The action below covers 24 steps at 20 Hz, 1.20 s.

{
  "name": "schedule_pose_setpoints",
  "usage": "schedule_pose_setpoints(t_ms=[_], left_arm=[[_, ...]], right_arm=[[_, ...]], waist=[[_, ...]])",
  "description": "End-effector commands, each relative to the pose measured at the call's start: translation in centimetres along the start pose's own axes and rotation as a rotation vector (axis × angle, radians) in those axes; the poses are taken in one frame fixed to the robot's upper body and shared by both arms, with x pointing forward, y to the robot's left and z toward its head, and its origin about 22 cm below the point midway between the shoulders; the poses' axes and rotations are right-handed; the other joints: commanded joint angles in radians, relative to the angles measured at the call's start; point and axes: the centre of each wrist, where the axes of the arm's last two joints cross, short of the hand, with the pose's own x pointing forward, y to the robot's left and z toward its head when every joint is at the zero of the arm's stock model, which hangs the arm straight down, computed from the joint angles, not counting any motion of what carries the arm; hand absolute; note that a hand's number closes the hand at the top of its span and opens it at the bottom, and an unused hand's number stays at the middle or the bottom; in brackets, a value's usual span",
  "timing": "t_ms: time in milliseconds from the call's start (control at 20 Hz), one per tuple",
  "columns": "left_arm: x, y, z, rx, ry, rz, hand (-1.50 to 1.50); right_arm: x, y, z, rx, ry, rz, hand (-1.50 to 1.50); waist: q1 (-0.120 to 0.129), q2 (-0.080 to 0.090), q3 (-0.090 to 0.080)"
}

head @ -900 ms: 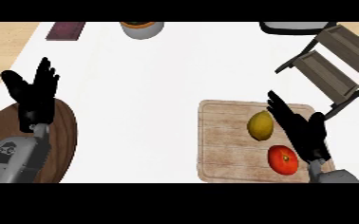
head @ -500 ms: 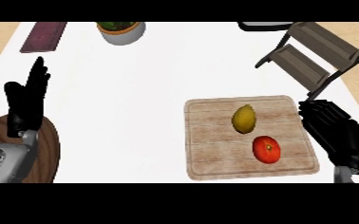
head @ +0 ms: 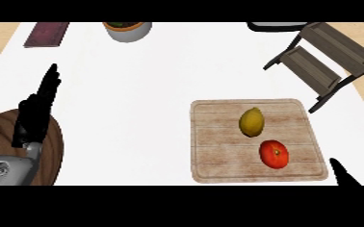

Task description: Pick the tomato from the cutting board and place it in the tiered basket

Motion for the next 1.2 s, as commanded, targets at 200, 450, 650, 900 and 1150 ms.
schedule_pose_setpoints(t_ms=[200,450,650,900,1150], left_arm=[[0.9,-0.9,-0.2,-0.045,-0.050,0.001,0.00],[1.5,-2.1,-0.2,-0.066,-0.069,-0.001,0.00],[1.9,-2.3,0.6,-0.098,-0.061,-0.001,0.00],[1.9,-1.5,-1.0,-0.102,-0.069,-0.009,0.00],[2.9,-2.6,-1.0,-0.112,-0.074,0.002,0.00]], right_arm=[[4.2,-4.9,3.3,0.269,0.099,0.385,-1.50],[10.1,-5.1,4.4,0.324,0.156,0.516,-1.50],[14.2,-4.4,4.3,0.286,0.238,0.543,-1.50],[16.5,-2.6,3.8,0.316,0.345,0.561,-1.50],[14.4,0.0,1.5,0.364,0.435,0.614,-1.50]], waist=[[0.062,0.026,-0.005],[0.087,0.027,-0.002],[0.095,0.019,0.003],[0.104,0.027,0.002],[0.114,0.025,0.004]])
